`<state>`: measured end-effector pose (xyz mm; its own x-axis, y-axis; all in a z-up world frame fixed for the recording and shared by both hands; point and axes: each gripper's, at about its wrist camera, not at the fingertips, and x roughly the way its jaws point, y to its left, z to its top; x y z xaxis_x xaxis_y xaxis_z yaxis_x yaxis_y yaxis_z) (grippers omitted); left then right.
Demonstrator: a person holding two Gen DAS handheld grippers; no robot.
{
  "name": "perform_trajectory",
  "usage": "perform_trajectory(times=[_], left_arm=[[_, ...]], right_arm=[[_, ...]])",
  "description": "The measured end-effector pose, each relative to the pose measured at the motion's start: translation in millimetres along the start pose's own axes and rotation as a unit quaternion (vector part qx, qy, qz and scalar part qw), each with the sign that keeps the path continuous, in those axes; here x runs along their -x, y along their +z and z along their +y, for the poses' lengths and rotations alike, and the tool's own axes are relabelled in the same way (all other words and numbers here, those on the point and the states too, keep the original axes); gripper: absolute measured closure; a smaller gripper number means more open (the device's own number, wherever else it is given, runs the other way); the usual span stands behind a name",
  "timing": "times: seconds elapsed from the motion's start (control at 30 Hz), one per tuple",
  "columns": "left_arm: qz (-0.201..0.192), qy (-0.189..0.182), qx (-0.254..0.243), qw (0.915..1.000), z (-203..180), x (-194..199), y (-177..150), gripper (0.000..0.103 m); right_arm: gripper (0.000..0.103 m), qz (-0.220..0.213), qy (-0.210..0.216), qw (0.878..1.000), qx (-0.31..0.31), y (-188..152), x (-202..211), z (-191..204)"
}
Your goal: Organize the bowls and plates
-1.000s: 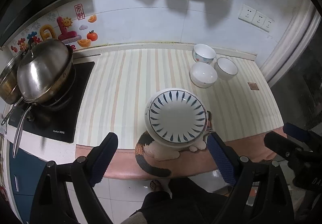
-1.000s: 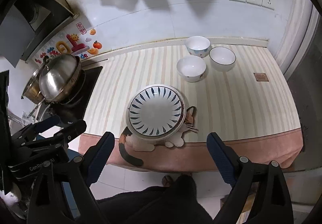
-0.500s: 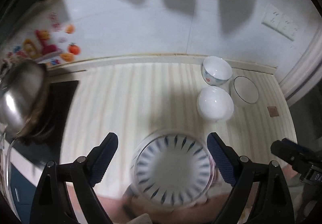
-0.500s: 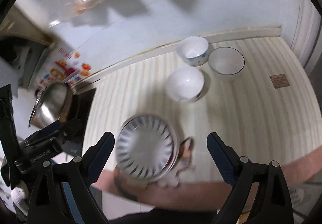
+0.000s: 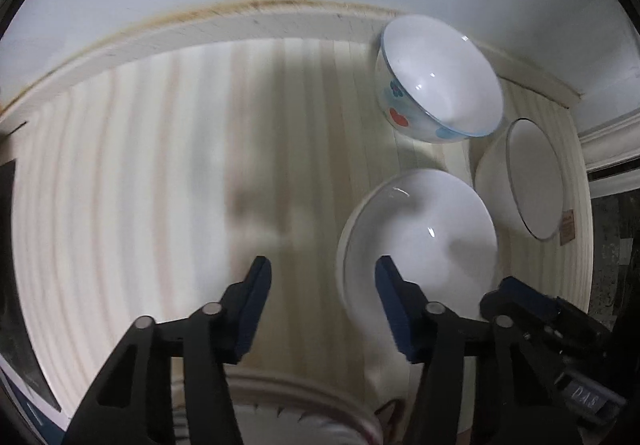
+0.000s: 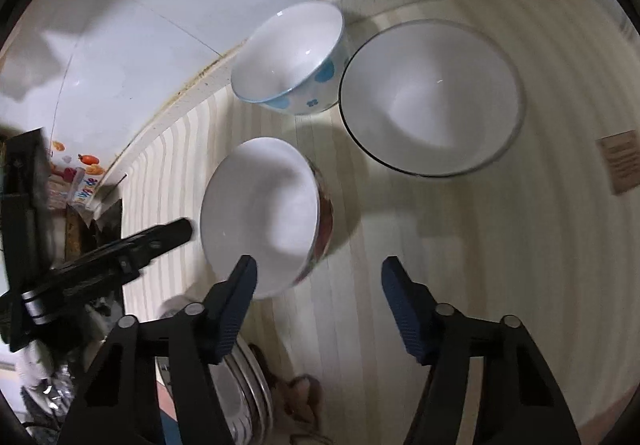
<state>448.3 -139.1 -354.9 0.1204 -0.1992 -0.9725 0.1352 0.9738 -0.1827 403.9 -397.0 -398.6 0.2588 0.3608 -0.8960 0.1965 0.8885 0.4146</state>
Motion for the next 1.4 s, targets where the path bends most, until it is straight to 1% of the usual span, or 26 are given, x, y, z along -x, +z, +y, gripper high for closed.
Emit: perform_trajectory(times=[0.03, 0.07, 0.1, 0.13, 0.17, 0.2, 0.3, 0.37, 0.4, 0.43, 0.53, 0.63, 0.67, 0.83, 0.97, 1.1, 1.2, 1.33, 1.4], left_arm=[[0.007, -0.006, 0.000, 1.0000, 0, -6, 4, 0.058], [0.015, -0.010, 0.000, 0.9998, -1, -12, 7, 0.064], [0.020, -0.007, 0.000, 0.9998, -1, -17, 10, 0.067], [0.025, -0.009, -0.001, 0.9996, -2, -22, 12, 0.072], [0.029, -0.009, -0.002, 0.9995, -2, -25, 12, 0.077], [0.033, -0.008, -0.003, 0.9994, -2, -28, 13, 0.079], [0.034, -0.011, -0.009, 0.9993, -6, -31, 13, 0.081], [0.032, -0.014, -0.018, 0.9992, -14, -27, 9, 0.081], [0.029, -0.004, -0.026, 0.9993, -19, -25, 7, 0.081], [0.026, -0.001, -0.030, 0.9992, -23, -24, 5, 0.081], [0.025, -0.003, -0.032, 0.9992, -30, -16, -3, 0.081], [0.018, -0.008, -0.038, 0.9991, -38, -3, -12, 0.081], [0.015, -0.011, -0.039, 0.9991, -39, 2, -15, 0.081], [0.003, -0.016, -0.065, 0.9978, -72, 25, -46, 0.081], [0.003, -0.025, -0.081, 0.9964, -91, 35, -65, 0.081], [0.008, -0.032, -0.098, 0.9947, -109, 32, -83, 0.081], [0.020, -0.035, -0.108, 0.9934, -123, 20, -94, 0.081], [0.035, -0.035, -0.112, 0.9925, -130, 2, -106, 0.081], [0.042, -0.029, -0.113, 0.9923, -132, -6, -113, 0.081]], right_arm=[[0.045, 0.003, 0.003, 1.000, 0.000, 4, -7, -1], [0.049, 0.006, 0.006, 1.000, -0.001, 5, -13, -2], [0.056, 0.011, 0.009, 1.000, -0.002, 7, -20, -3], [0.059, 0.017, 0.013, 1.000, -0.004, 11, -28, -4], [0.067, 0.021, 0.016, 1.000, -0.004, 14, -33, -4], [0.076, 0.028, 0.015, 0.999, -0.004, 17, -40, -4], [0.084, 0.038, 0.008, 0.999, 0.002, 19, -50, 3], [0.084, 0.038, 0.010, 0.999, 0.002, 22, -53, 5], [0.085, 0.039, 0.011, 0.999, 0.003, 23, -54, 7], [0.085, 0.039, 0.011, 0.999, 0.004, 23, -55, 7], [0.086, 0.039, 0.006, 0.999, 0.007, 21, -51, 9], [0.086, 0.041, 0.011, 0.999, 0.005, 16, -43, 8], [0.086, 0.040, 0.012, 0.999, 0.005, 14, -38, 8], [0.086, 0.029, 0.012, 0.999, 0.016, -2, -5, 2], [0.086, 0.021, 0.005, 1.000, 0.017, -25, 25, -8], [0.086, 0.020, 0.004, 1.000, 0.009, -50, 52, -31], [0.086, 0.023, 0.000, 1.000, -0.001, -68, 62, -46], [0.086, 0.030, -0.005, 0.999, -0.017, -87, 60, -67], [0.086, 0.034, -0.009, 0.999, -0.021, -93, 55, -74]])
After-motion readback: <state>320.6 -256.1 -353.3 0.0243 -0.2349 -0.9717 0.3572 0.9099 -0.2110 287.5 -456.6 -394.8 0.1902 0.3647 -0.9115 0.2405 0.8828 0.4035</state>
